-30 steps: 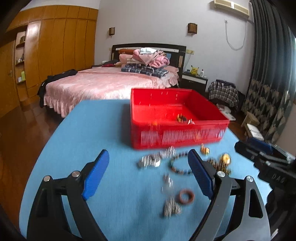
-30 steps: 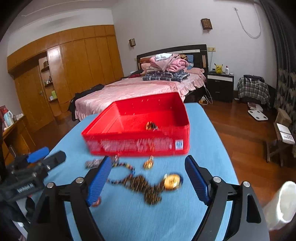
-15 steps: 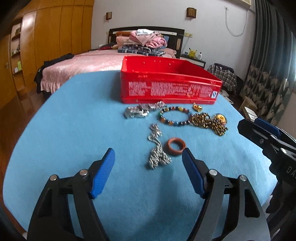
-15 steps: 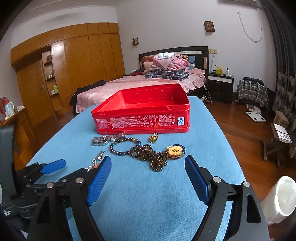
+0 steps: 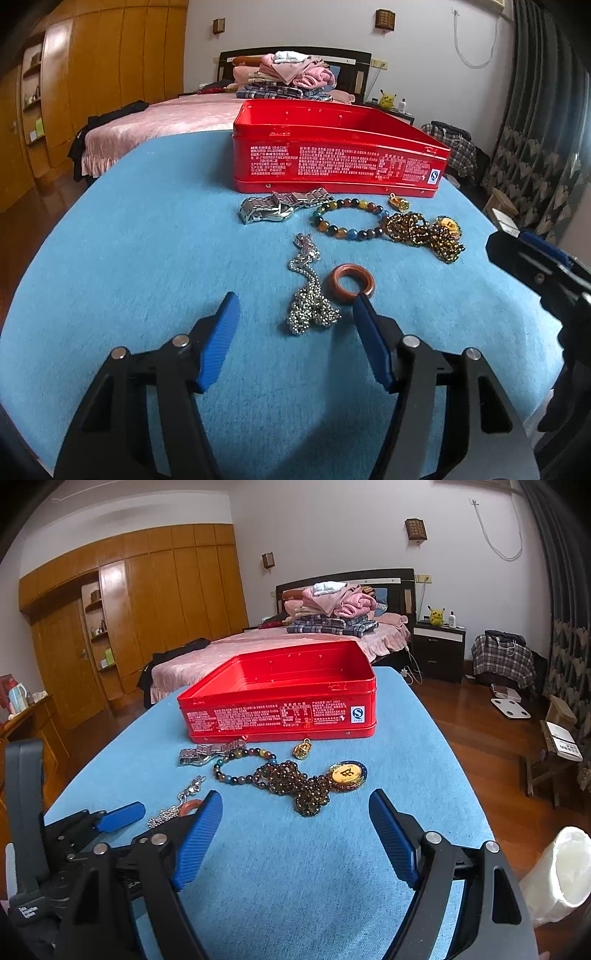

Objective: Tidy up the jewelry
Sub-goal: 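Return both grippers over the remaining jewelry, then close the left gripper on the silver chain while the right gripper closes on the brown ring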

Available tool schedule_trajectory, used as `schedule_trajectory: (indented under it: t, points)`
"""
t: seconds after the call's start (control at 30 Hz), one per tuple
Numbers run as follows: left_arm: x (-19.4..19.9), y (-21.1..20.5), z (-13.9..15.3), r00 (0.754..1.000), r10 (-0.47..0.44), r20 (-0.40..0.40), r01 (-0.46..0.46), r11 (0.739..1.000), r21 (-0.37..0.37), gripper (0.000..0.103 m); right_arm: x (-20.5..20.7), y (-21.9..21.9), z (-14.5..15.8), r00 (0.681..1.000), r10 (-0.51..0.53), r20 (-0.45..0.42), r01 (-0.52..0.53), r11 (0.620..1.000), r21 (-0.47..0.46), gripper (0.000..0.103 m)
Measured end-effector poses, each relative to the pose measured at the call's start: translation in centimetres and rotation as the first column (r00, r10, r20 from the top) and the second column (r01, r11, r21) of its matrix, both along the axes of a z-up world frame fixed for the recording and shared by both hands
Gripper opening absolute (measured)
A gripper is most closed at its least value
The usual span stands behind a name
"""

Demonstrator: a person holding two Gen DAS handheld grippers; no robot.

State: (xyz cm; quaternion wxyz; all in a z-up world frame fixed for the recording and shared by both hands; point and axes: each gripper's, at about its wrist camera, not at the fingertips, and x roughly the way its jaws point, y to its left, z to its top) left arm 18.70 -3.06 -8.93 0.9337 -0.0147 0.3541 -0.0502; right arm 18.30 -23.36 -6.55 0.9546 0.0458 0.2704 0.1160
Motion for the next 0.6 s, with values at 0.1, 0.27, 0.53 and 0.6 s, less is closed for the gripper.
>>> schedule_trajectory:
  t: [0.1, 0.27, 0.53, 0.6]
  points:
    - [0.0, 0.0, 0.0, 1.000, 0.009, 0.006, -0.009, 1.000, 0.012, 0.054, 0.0, 0.0, -0.1, 1.000, -0.001, -0.001, 0.001, 1.000, 0.004, 0.080]
    - [-0.1, -0.8, -0.1, 1.000, -0.010, 0.022, 0.009, 0.998, 0.063, 0.039, 0.1, 0.5, -0.2, 1.000, 0.009, -0.010, -0.009, 1.000, 0.003, 0.080]
    - [0.0, -0.1, 0.0, 1.000, -0.021, 0.022, 0.022, 1.000, -0.010, 0.020, 0.3, 1.6, -0.8, 0.999, 0.023, -0.025, -0.023, 1.000, -0.010, 0.080]
    - [0.0, 0.4, 0.1, 1.000, -0.018, 0.023, 0.019, 0.999, -0.045, 0.020, 0.4, 1.9, -1.0, 0.999, 0.031, -0.034, -0.031, 0.999, -0.013, 0.080]
